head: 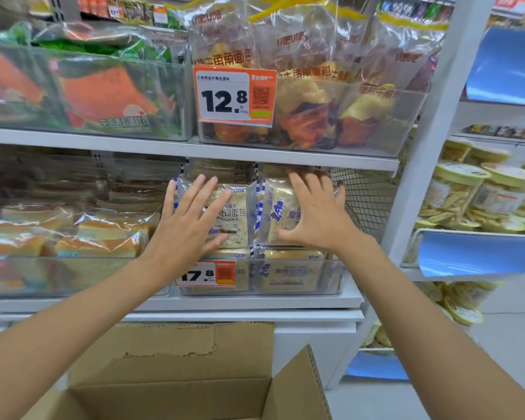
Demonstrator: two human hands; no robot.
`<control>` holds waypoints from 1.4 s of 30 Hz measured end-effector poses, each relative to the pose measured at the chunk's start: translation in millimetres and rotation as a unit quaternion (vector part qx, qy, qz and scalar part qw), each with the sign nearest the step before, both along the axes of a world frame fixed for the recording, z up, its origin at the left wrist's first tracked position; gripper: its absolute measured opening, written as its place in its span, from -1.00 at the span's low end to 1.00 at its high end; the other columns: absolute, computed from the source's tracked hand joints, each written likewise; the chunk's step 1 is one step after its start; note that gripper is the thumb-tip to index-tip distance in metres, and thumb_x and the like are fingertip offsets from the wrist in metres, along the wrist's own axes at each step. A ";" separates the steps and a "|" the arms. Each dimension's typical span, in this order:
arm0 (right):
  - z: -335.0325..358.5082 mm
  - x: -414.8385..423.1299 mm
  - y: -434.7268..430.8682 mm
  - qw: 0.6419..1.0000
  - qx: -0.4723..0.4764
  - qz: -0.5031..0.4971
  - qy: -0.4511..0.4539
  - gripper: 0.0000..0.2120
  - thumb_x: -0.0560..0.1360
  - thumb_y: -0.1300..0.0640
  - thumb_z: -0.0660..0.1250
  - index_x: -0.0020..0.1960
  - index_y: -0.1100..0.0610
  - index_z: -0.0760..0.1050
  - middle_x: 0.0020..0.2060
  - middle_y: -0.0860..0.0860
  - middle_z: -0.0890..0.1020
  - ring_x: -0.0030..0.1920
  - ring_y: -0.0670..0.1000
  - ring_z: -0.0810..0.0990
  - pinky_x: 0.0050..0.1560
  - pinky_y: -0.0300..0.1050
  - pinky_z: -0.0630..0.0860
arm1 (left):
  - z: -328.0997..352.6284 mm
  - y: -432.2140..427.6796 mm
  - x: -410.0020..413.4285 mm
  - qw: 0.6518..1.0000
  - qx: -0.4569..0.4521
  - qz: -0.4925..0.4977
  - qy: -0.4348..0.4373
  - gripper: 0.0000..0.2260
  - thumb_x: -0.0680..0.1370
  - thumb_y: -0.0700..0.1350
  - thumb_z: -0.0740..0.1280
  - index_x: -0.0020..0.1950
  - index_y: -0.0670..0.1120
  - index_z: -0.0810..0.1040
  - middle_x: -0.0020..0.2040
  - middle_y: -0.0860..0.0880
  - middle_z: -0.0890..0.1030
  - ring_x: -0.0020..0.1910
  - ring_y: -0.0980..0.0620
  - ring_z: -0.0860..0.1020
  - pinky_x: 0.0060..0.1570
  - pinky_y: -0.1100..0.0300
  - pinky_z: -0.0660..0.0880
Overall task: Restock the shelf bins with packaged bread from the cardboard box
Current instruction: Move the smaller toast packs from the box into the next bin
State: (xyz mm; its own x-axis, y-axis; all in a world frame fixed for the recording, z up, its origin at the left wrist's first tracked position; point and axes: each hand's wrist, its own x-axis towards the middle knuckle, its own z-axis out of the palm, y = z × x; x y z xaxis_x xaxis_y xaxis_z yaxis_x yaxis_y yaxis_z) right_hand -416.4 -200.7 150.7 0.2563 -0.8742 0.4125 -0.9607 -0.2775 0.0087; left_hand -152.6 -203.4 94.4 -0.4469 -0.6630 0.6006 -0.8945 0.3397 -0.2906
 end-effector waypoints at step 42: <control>-45.5 -21.8 11.8 0.984 -0.167 0.041 0.044 -0.40 0.57 -0.19 0.06 0.57 -0.12 0.05 0.56 0.11 0.10 0.57 0.14 0.02 0.45 0.41 -0.18 | 5.5 -6.4 9.1 0.998 0.006 -0.067 -0.018 -0.43 0.62 0.26 -0.04 0.60 0.11 0.02 0.60 -0.12 0.11 0.58 -0.13 0.03 0.47 -0.34 -0.05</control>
